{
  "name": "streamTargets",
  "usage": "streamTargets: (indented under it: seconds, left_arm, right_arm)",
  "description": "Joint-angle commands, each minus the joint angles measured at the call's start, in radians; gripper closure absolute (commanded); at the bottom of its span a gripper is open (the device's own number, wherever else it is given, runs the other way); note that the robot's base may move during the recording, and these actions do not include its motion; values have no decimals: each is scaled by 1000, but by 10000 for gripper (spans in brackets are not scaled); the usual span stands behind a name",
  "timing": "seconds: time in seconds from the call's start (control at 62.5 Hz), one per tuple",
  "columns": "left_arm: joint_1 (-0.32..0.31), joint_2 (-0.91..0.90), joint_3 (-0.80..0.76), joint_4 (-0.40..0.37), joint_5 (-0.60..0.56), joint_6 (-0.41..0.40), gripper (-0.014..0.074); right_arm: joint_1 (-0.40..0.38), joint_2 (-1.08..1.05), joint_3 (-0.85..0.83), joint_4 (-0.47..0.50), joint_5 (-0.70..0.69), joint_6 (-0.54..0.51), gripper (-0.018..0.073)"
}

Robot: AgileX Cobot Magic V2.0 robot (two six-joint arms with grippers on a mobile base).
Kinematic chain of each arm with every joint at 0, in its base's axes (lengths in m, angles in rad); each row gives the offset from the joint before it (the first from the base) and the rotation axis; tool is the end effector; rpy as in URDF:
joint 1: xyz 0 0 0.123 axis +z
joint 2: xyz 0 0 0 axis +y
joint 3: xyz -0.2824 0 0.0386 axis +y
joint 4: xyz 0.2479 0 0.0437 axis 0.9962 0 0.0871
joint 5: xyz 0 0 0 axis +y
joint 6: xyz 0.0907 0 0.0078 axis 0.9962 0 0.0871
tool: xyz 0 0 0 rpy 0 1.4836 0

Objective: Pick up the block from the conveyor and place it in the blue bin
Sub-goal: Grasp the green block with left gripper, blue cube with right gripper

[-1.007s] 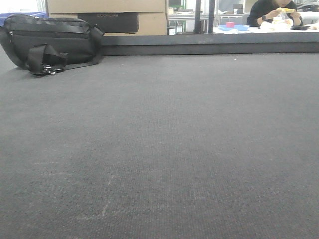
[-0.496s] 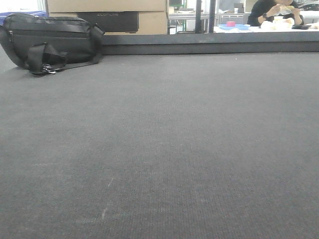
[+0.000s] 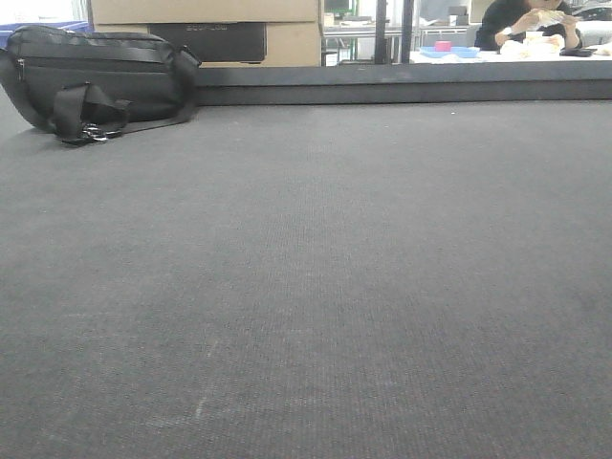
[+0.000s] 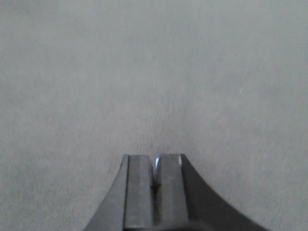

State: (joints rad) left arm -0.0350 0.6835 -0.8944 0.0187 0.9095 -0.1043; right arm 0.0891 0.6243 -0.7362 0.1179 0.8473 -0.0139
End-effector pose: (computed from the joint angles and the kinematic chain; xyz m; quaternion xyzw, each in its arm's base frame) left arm 0.1131 -0.0026 0.3735 -0.0290 0.8866 -0.0229 0.4610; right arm 0.1062 0.0176 0.3359 -0.0308 0.8935 0.0736 0.4419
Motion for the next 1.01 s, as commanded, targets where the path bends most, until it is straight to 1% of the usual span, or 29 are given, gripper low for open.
streamTargets:
  seconds: [0.0,0.224,0.416,0.48,0.624,0.688,0.767,0.815,0.863,0.879,0.895,0.927,0.943,0.991]
  left_arm:
    - [3,142,-82,-19,106,-2,707]
    - [3,371,-167,-19,202,-2,707]
    - [3,478,-176,-19,220,-2,707]
    - [3,498,-176,-19,220,-2,707]
    - [3,525,-176,-19,220,-2,707]
    - [3,525,-176,-19,218,-2,707]
    - [3,525,-176,-19,218,-2,707]
    - [3,525,-176,-19,218,-2,707]
    - [3,525,-176,-19,218,-2,707]
    - [3,525,-176,-19,218,-2,707]
    - [3,525,-176,-19,218,-2,707]
    - [3,525,-176,-19,218,-2,707]
    - [3,525,-176,-19,218,-2,707]
    - [3,525,-176,-19,218,-2,707]
  right_arm:
    - [0,114,-64,-2,43,-3,721]
    - [0,347,-173,-4,218,-3,721]
    - [0,521,-258,-4,335,-3,721]
    - [0,572,-272,-6,343,-3,721]
    - [0,657,-284,-16,303,-3,720]
    - [0,688,-284,-27,293,-3,702]
    - [0,720,-284,-41,279,-3,625]
    - [0,742,-284,-53,270,-3,539]
    - [0,760,-284,-63,266,-3,430]
    - [0,766,-284,-62,266,-3,413]
    - [0,774,-284,-65,266,-3,363]
    - [0,784,-284,-65,266,-3,297]
    - [0,789,-284,-65,266,-3,250]
    - [0,805,-279,-62,254,-3,167]
